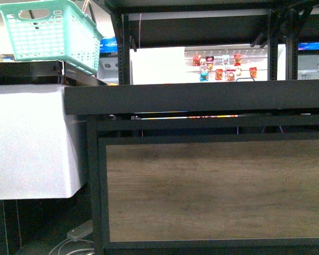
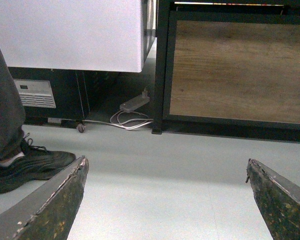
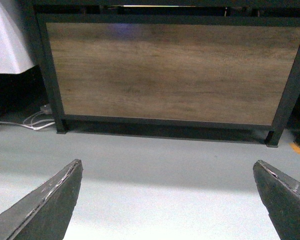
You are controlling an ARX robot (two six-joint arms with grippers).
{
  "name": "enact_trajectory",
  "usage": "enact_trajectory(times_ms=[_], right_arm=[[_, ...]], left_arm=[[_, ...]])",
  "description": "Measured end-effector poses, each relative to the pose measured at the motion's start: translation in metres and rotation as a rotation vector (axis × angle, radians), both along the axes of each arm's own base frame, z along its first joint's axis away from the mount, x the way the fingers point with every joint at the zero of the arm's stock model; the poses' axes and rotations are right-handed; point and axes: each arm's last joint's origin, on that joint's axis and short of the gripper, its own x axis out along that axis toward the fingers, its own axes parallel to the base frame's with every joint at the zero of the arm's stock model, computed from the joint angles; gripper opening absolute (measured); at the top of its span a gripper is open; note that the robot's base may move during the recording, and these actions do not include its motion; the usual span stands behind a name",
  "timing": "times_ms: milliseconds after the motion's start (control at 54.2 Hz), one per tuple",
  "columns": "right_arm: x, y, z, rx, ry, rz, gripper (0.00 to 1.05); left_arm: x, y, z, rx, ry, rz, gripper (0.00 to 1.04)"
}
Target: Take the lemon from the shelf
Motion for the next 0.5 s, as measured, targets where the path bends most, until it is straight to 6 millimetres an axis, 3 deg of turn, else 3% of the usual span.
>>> enact_trajectory(times_ms=[498], right_arm=[[0.0000,0.0000,0.0000,0.000,0.000,0.000,1.02]], left_arm=[[0.0000,0.0000,0.0000,0.000,0.000,0.000,0.97]])
